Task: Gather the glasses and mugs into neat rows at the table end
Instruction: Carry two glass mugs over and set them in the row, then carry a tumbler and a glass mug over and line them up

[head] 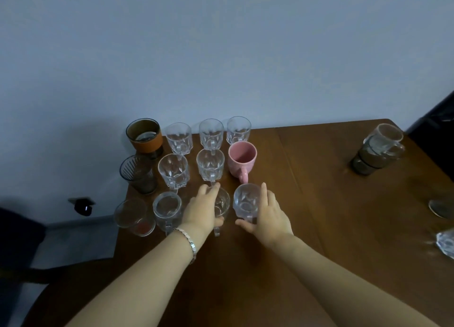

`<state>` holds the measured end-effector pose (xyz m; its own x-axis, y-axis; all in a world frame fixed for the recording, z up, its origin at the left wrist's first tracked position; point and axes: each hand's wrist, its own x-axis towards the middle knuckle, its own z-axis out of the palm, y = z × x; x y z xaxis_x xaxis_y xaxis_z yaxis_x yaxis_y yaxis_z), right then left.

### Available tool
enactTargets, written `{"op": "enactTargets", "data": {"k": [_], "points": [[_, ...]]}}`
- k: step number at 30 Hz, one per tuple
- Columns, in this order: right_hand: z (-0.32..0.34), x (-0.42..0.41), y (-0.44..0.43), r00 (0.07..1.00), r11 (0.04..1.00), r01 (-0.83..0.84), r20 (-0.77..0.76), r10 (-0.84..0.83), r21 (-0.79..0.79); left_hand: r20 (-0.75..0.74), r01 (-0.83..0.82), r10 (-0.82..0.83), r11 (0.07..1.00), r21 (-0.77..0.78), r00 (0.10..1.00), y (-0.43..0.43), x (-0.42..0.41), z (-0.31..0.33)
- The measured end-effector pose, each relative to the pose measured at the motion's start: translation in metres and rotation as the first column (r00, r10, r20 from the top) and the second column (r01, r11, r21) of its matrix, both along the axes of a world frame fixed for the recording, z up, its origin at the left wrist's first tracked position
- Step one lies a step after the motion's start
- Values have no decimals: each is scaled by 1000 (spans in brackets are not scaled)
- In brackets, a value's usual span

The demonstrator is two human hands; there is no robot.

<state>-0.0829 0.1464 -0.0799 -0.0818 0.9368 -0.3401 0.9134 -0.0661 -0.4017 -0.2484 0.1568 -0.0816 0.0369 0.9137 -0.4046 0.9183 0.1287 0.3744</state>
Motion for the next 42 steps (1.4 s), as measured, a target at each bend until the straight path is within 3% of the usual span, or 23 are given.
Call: {"op": "enactTargets", "data": {"k": [5, 9, 14, 21, 25, 29, 35, 42], "points": [[9, 62, -38, 990, 974, -98, 79, 116, -203, -275, 81, -68, 996, 37, 959, -14, 25, 28], [15, 131, -60, 942, 939, -177, 227, 249, -296, -286, 208, -170, 972, 109, 943, -36, 74, 53], [29, 234, -76, 938, 962, -132, 283, 199, -238, -233, 308, -288, 950, 55, 929, -56, 163, 68], [47, 407, -73, 949, 987, 118, 279, -145, 112, -93, 284, -283, 959, -1, 955, -69, 303, 62], [30, 468, -59, 933, 975, 214, 285, -221, 56, -102, 253, -260, 965, -75, 960, -76, 361, 56], [9, 488, -42, 966, 973, 209, 176, -189, -97, -112, 229, -244, 964, -135, 963, -81, 393, 55], [-7, 512, -37, 974, 974, 213, -67, -218, -77, -90, 184, -202, 967, -176, 975, -67, 435, 58], [6, 580, -49, 948, 950, 311, -60, -313, -41, -24, 278, -278, 960, 14, 960, 6, 545, 45]]}}
